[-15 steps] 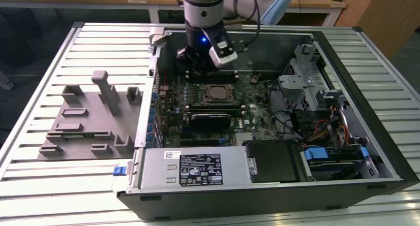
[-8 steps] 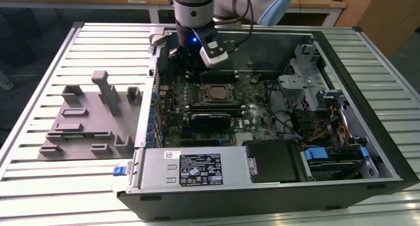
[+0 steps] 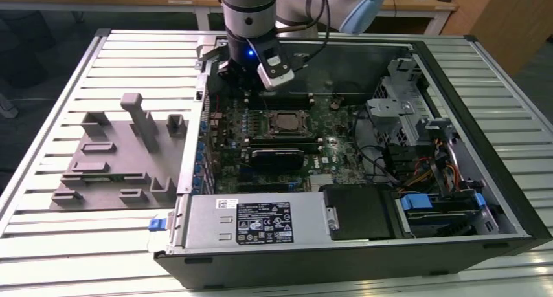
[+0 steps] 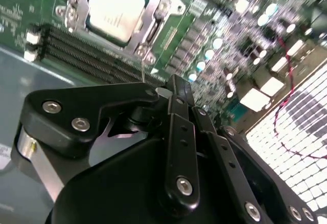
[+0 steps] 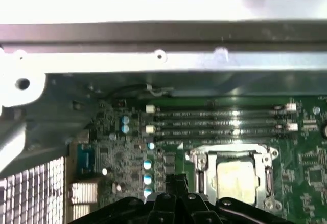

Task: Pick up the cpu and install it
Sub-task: 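Install the first cpu locking lever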

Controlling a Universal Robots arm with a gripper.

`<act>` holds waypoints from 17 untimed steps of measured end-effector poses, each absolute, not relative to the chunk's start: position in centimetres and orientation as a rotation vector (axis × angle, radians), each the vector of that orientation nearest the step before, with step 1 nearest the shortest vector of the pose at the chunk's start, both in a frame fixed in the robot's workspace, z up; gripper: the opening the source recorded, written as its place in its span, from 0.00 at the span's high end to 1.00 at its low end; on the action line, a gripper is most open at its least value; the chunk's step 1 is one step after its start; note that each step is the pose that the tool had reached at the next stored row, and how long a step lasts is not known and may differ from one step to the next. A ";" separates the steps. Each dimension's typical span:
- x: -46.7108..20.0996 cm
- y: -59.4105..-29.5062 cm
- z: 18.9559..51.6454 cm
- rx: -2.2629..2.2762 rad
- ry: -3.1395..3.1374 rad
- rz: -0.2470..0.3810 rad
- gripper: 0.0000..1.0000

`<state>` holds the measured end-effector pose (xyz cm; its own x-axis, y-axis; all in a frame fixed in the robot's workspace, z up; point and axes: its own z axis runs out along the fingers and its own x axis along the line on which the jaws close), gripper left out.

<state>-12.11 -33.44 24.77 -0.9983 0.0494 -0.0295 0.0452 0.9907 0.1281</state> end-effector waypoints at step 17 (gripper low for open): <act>-12.3 -33.4 24.8 0.077 3.086 0.407 0.89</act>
